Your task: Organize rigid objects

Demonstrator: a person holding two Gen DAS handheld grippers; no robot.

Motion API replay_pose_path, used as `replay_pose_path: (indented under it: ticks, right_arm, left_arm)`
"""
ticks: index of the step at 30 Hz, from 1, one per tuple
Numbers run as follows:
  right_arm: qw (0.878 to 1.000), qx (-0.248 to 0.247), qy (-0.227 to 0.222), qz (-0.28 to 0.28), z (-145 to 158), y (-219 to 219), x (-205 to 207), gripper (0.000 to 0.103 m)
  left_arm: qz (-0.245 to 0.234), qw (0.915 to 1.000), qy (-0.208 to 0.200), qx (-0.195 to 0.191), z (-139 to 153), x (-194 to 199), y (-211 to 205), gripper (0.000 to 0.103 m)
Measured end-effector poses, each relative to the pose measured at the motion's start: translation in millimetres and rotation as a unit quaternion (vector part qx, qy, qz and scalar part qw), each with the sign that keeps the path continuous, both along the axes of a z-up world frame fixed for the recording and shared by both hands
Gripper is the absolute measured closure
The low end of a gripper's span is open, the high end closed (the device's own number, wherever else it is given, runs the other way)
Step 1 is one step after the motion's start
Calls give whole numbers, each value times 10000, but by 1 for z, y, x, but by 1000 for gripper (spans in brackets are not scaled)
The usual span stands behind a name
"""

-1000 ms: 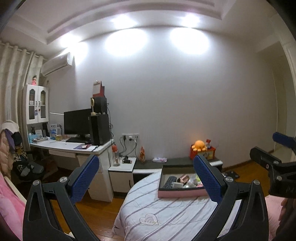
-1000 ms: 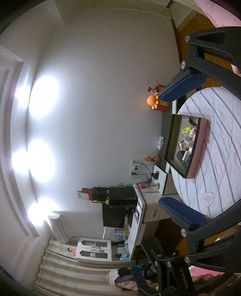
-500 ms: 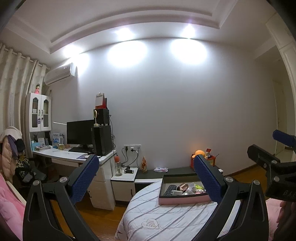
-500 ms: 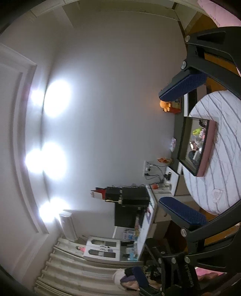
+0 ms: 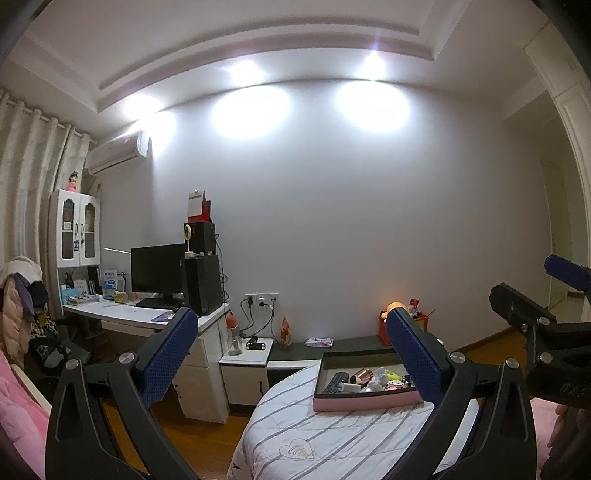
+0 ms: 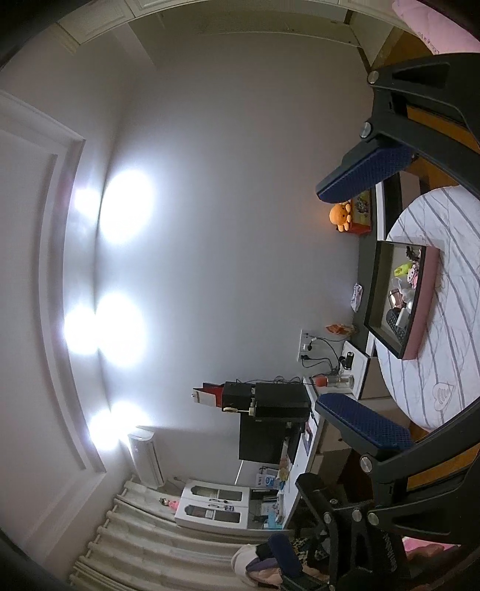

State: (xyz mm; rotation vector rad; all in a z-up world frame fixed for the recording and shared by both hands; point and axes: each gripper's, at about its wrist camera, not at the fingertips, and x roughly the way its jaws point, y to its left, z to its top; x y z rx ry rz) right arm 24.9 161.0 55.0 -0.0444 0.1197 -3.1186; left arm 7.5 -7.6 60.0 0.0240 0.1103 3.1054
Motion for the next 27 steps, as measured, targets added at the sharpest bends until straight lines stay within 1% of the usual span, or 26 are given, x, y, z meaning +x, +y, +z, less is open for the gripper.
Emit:
replay_pose_path:
  ticks: [7, 11, 27]
  right_arm:
    - [10000, 14, -53, -3, 1, -2, -2, 0]
    - [10000, 16, -93, 4, 0, -3, -3, 0]
    - [9996, 23, -259, 58, -4, -5, -9, 0]
  left_arm:
    - [-11, 10000, -60, -70, -2, -3, 1, 0]
    - [-54, 10000, -56, -44, -3, -4, 0, 0]
    - [155, 9998, -138, 5, -7, -12, -7, 0]
